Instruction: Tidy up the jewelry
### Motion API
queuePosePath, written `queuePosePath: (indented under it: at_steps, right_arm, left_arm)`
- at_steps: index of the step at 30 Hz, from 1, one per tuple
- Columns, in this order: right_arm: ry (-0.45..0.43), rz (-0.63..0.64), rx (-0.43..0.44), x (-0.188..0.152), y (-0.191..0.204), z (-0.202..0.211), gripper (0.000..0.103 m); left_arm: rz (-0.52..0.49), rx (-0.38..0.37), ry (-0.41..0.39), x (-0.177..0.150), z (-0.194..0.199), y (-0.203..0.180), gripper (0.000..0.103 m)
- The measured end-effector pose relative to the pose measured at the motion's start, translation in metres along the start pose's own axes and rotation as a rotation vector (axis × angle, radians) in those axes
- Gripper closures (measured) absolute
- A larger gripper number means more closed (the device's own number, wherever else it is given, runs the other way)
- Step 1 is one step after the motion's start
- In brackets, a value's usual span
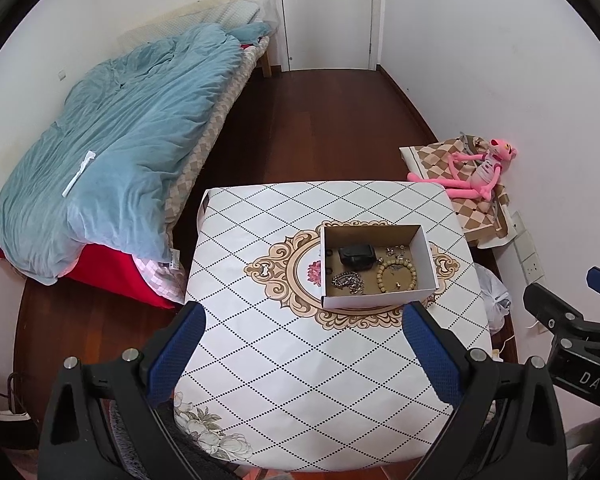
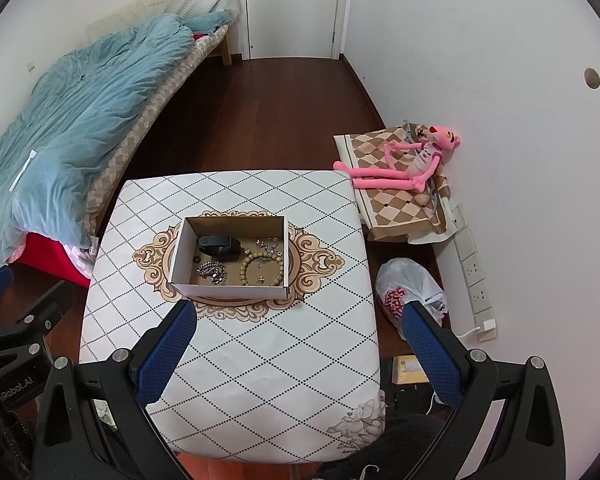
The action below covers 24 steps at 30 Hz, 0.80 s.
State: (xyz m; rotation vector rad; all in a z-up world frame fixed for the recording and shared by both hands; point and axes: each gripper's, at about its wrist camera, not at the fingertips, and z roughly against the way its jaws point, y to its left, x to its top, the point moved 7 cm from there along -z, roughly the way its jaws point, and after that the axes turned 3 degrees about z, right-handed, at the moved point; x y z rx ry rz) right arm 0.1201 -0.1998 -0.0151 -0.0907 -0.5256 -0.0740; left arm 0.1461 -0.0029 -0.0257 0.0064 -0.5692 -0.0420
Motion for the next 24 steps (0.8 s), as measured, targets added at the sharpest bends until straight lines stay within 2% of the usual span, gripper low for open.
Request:
queuePosePath:
  at_steps: [24]
  right_arm:
    - [0.001, 0.01, -0.015, -0.0001, 0.0, -0.0022, 0.0]
  left_arm:
    - [0.01, -0.001, 0.008, -0.0047, -0.0029, -0.0037, 0.003]
